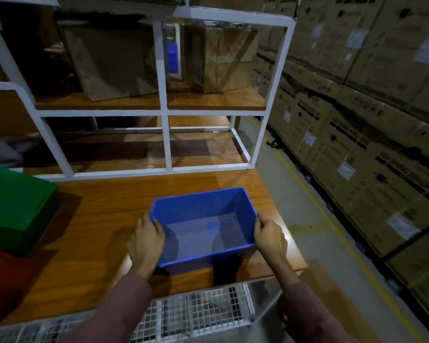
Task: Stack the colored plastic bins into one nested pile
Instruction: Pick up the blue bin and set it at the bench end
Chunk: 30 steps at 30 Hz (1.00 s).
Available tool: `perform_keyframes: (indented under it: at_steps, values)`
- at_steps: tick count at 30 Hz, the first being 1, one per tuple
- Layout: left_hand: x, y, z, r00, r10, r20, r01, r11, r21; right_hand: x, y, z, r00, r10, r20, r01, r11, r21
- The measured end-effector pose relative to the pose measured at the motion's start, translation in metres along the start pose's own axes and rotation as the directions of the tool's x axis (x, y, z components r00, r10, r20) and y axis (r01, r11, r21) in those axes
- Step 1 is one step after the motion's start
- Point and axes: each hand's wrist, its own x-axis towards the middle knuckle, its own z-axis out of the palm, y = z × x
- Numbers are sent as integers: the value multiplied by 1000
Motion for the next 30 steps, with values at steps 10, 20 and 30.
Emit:
perform_keyframes:
  at_steps: [10,20,30]
  values:
    - [-52,100,63,997,-70,39,70,998,3,45,112,-54,997,74,23,-76,991,107]
    - [-139,137,106,944,-239,229,326,788,-523,-106,70,-97,662,-170,730,-216,889,404]
    - [-69,135,54,986,-161,51,169,954,-247,133,82,-132,982,-169,80,176,980,-91]
